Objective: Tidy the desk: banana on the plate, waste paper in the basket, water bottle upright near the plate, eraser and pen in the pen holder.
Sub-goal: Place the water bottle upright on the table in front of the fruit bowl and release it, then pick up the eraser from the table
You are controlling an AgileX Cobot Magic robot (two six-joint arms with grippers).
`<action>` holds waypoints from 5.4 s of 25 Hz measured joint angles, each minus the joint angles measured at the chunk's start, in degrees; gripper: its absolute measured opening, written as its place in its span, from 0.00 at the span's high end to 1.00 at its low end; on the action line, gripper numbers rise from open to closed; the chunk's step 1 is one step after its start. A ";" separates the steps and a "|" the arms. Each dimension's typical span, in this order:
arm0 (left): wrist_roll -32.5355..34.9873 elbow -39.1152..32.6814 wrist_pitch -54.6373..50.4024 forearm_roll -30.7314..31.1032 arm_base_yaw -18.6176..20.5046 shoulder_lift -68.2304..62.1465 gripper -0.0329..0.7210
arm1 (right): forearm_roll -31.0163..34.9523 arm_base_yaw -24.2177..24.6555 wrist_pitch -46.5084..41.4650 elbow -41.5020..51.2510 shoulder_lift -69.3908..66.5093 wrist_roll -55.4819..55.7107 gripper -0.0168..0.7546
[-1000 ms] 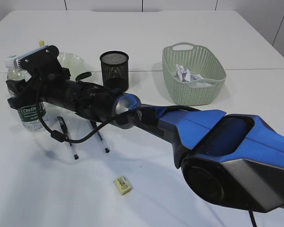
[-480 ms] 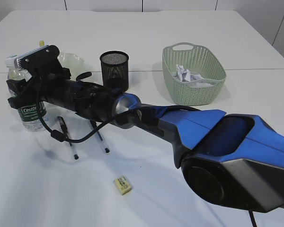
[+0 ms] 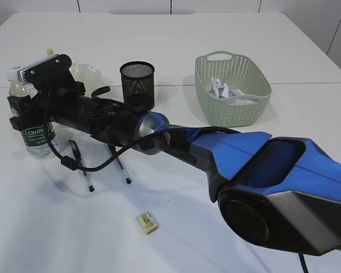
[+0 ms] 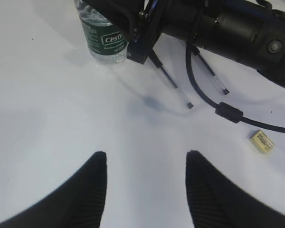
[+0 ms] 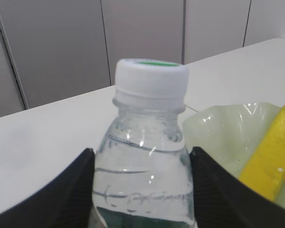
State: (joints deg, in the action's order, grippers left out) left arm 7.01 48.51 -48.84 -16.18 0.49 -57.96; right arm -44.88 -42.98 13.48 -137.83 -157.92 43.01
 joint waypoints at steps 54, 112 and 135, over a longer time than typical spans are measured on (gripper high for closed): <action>0.00 0.00 0.30 0.00 0.00 0.00 0.45 | -60.34 0.00 5.28 -0.60 7.14 66.46 0.31; 0.00 0.00 0.30 -0.26 0.00 0.00 0.45 | -60.34 25.53 22.54 -0.64 33.99 79.55 0.33; 0.00 0.00 0.65 -0.26 0.00 0.00 0.45 | -60.34 38.95 50.07 -0.73 35.37 90.04 0.33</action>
State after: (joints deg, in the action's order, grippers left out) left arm 7.01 48.51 -48.19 -16.45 0.49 -57.96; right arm -105.22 -4.03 63.55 -138.56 -122.55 133.05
